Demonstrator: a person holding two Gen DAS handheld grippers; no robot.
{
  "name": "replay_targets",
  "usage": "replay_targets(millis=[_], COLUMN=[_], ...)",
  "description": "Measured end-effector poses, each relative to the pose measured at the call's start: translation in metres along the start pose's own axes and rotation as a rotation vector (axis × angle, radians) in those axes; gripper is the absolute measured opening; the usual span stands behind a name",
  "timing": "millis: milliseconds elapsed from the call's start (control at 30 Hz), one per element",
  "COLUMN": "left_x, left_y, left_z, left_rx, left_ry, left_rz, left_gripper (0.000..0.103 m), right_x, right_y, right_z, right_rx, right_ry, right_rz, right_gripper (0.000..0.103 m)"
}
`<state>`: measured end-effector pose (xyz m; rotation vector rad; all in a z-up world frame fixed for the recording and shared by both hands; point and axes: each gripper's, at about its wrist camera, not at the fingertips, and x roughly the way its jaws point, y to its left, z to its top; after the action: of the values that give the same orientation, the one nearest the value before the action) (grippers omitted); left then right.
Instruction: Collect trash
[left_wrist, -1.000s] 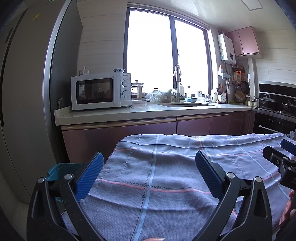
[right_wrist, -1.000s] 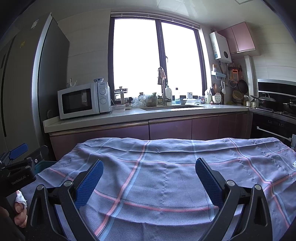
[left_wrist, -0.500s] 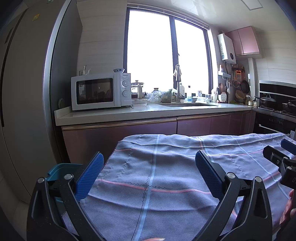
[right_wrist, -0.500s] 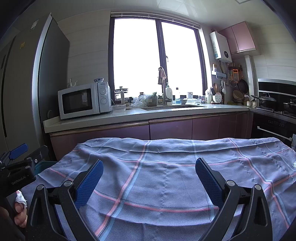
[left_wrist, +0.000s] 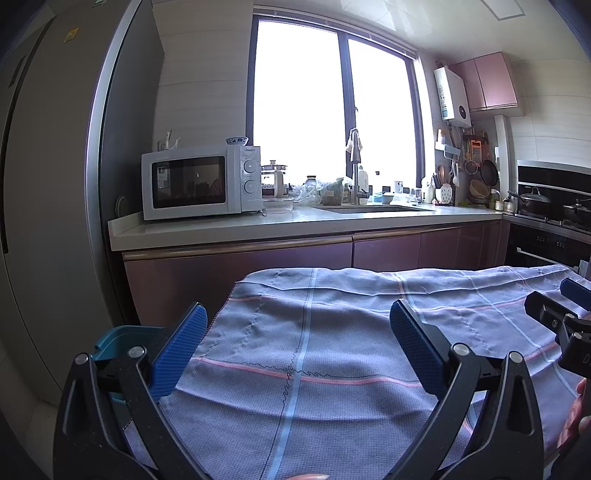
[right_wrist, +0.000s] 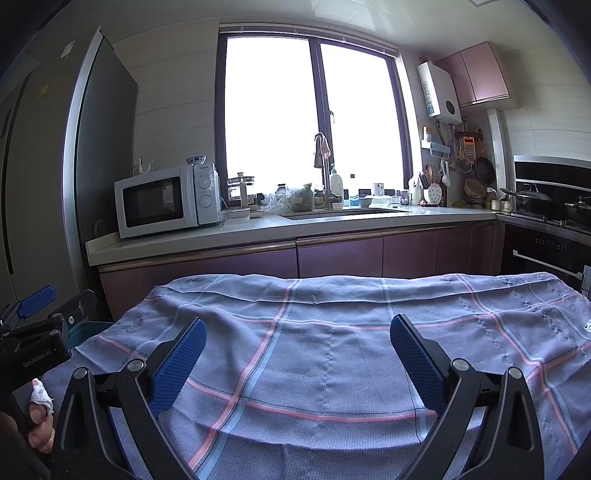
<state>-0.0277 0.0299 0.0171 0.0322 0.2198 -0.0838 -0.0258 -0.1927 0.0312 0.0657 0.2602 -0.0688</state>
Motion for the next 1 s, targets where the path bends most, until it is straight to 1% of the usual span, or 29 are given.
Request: replay_targets(millis=[1000], left_x=[0.0005], left_y=[-0.0038], left_z=[0.0017], left_rx=[-0.002], left_ry=[0.000], left_rz=[0.002], left_gripper=[0.098], right_x=[-0.0011], right_y=[-0.0007], right_z=[-0.0018], right_rx=[0.011], right_ry=[0.001], right_rz=[-0.006], right_gripper=[0.096])
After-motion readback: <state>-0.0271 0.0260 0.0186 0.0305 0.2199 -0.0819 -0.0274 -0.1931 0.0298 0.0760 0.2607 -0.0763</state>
